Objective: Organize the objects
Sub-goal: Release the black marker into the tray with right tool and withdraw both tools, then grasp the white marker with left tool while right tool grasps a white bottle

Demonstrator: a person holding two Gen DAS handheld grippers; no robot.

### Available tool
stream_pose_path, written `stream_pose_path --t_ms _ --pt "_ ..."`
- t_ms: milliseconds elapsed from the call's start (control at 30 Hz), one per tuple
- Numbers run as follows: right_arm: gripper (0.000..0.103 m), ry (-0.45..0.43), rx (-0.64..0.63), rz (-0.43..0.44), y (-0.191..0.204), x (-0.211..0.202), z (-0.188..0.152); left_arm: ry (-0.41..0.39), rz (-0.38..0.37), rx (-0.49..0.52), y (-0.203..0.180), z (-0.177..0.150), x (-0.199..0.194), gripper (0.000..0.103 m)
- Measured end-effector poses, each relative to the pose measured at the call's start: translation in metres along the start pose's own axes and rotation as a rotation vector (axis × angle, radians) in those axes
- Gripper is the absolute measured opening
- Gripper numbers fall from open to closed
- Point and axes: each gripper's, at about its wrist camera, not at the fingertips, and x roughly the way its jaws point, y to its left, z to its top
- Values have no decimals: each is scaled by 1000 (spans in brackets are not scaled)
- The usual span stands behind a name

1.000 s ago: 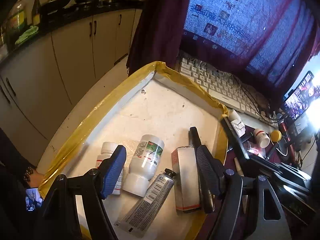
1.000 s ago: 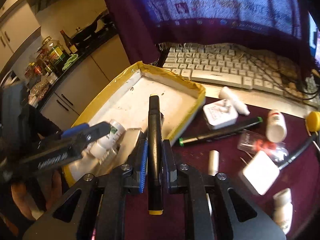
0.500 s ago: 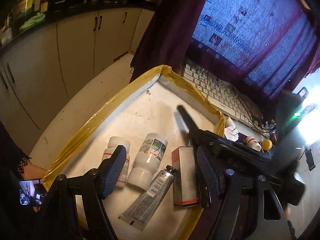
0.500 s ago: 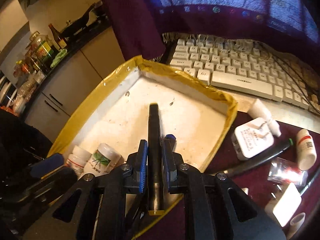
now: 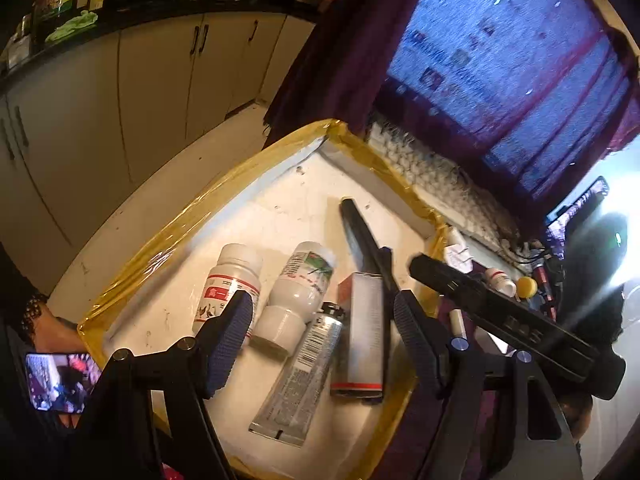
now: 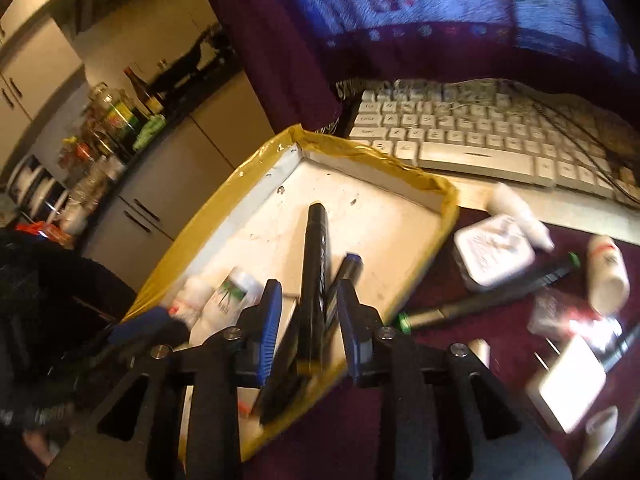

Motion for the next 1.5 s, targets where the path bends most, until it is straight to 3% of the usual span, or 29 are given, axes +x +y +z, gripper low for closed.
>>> stream_pose_path --t_ms 100,233,467,700,867,1067,1267,1333,1400,1500 --pt "47 -28 8 23 -11 -30 -14 -7 -14 2 -7 0 -2 68" --pt "48 -40 9 4 -30 -63 -36 12 -36 51 -37 -3 3 68" --pt "48 -70 -17 -197 -75 -108 -72 120 -114 235 -127 -33 25 68" --pt "48 -80 70 -223 -116 -131 -92 213 -23 391 -182 -63 68 68" --pt "48 -97 67 -257 -123 -137 -94 262 9 381 -187 -74 85 67" --pt "48 -89 71 -280 -129 -130 -97 235 89 395 -193 -83 97 65" --pt "48 -82 57 -316 -129 -124 -99 159 188 473 -199 -92 100 41" --pt "48 -75 53 -324 -130 -121 -99 146 181 497 -200 -95 98 22" --pt "48 -66 57 -319 -130 -120 -99 143 194 528 -204 -98 97 11" --pt "48 -61 56 -304 -131 -121 -98 147 216 576 -212 -103 95 10"
